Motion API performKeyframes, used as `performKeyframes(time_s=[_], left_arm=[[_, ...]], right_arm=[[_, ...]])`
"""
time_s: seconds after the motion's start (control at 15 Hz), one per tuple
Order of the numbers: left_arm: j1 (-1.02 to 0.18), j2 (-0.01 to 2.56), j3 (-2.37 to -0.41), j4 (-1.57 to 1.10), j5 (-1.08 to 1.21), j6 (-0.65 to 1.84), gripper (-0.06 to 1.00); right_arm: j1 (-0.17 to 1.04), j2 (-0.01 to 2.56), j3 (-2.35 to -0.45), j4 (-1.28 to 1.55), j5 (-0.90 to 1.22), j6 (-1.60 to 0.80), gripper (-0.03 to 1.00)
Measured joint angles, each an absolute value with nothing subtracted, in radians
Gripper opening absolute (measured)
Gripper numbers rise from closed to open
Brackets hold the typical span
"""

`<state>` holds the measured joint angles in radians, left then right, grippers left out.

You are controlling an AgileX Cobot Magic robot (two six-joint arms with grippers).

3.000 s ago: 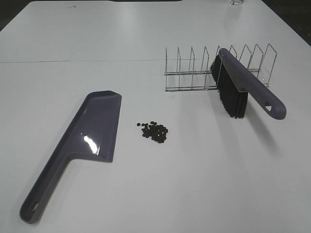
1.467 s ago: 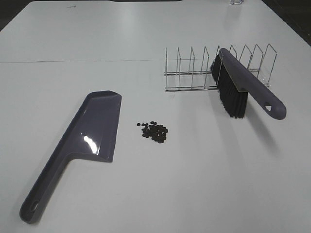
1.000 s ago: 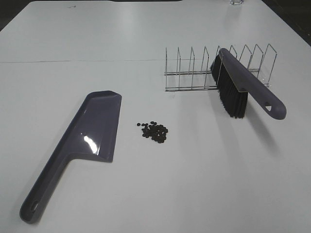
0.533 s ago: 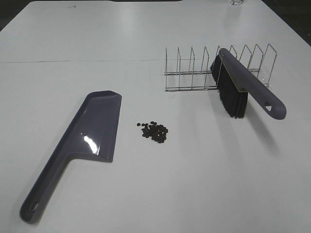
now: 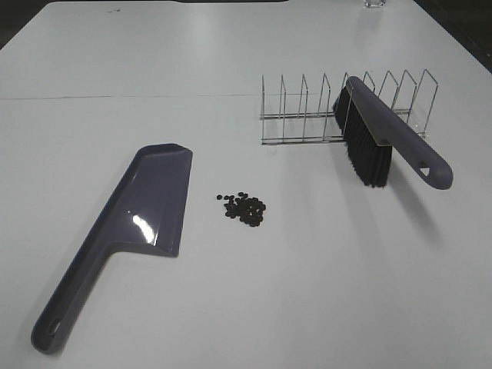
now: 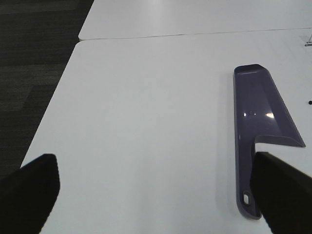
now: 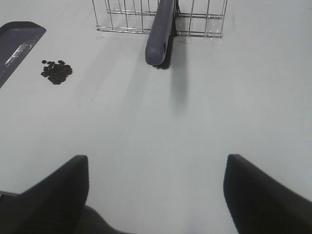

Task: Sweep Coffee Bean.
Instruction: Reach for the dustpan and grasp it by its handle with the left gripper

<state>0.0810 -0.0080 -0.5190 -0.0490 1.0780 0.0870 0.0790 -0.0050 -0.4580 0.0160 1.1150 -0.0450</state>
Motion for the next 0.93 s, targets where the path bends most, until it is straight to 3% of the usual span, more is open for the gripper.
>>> performKeyframes(time_s=[0.93], left_arm=[[0.081,0.003,-0.519,-0.048,1.078,0.089,0.99]], right_arm=[[0.079,-0.005,-0.458,0.016,1.115,-0.045,0.68]])
